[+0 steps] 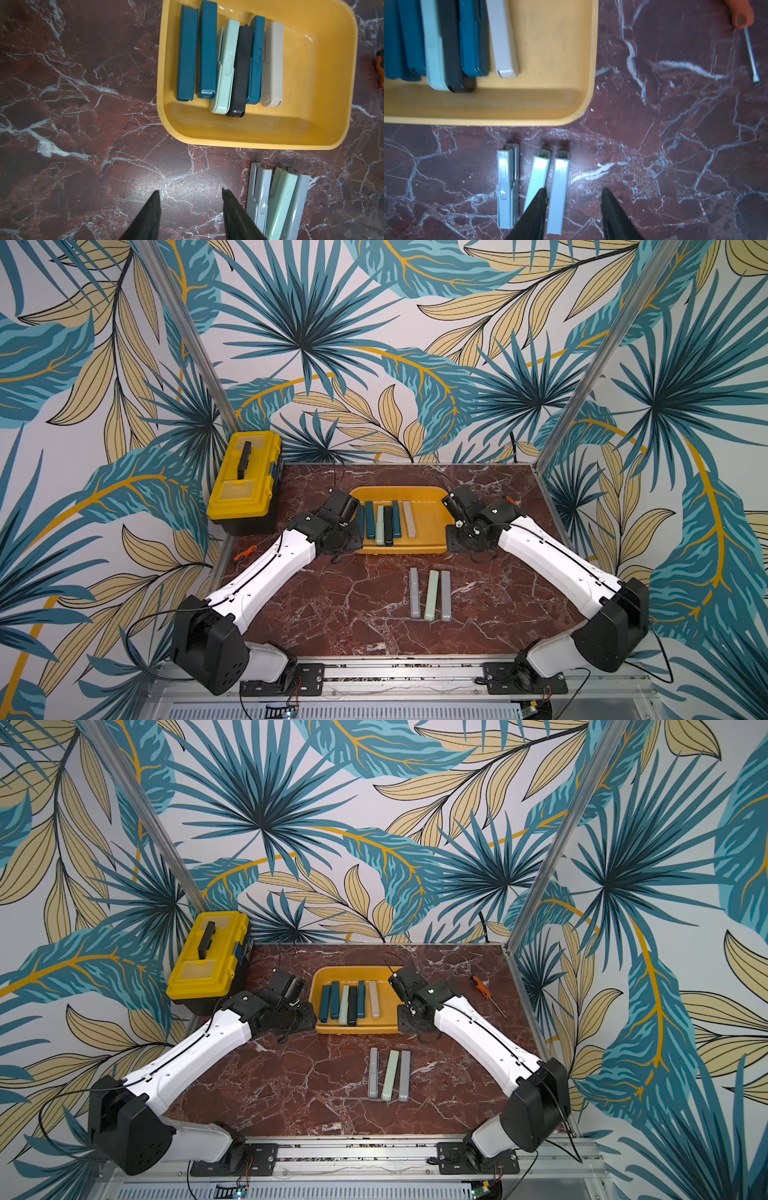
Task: Put the pruning pliers into the storage box
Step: Pick up the pruning pliers from the center of the board.
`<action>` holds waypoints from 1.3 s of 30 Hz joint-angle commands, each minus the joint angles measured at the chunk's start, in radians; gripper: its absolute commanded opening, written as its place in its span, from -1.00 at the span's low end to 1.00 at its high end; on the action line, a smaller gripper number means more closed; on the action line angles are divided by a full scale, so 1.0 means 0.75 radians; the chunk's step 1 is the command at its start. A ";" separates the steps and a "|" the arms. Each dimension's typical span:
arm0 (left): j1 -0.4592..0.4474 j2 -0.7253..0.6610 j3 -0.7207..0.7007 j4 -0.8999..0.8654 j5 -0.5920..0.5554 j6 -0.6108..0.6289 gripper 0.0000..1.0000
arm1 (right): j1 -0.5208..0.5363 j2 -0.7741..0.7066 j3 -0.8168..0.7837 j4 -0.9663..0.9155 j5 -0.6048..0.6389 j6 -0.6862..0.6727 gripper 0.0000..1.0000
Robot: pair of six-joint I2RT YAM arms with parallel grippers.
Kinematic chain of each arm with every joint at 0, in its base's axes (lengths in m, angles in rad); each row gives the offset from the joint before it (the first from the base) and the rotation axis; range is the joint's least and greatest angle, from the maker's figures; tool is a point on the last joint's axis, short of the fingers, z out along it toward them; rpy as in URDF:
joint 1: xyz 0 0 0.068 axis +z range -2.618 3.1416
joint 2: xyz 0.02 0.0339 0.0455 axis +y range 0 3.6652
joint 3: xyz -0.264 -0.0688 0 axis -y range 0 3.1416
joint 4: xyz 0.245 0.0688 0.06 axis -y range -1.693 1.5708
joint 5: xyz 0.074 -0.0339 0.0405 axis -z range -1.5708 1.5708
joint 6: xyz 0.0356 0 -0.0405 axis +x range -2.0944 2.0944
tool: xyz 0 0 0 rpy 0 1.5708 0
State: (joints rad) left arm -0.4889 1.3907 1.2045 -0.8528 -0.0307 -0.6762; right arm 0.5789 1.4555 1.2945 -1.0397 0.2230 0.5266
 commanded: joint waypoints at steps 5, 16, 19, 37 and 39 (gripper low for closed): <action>0.007 0.033 0.048 0.014 0.031 0.033 0.01 | 0.146 -0.171 -0.382 0.079 -0.126 0.288 -0.10; 0.008 0.045 0.047 0.002 0.042 0.042 0.01 | 0.339 -0.073 -0.474 0.196 -0.101 0.467 0.01; 0.006 0.030 0.039 -0.004 0.034 0.039 0.01 | 0.341 -0.048 -0.482 0.217 -0.106 0.486 0.01; 0.008 -0.008 -0.009 -0.018 0.010 0.012 0.01 | 0.309 0.136 -0.485 0.282 -0.073 0.468 0.19; 0.006 -0.007 -0.004 -0.027 0.007 0.011 0.01 | 0.309 0.156 -0.492 0.301 -0.080 0.457 0.19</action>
State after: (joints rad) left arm -0.4889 1.4055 1.2076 -0.8577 -0.0082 -0.6624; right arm 0.8143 1.5517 0.9398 -0.8318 0.1493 0.8829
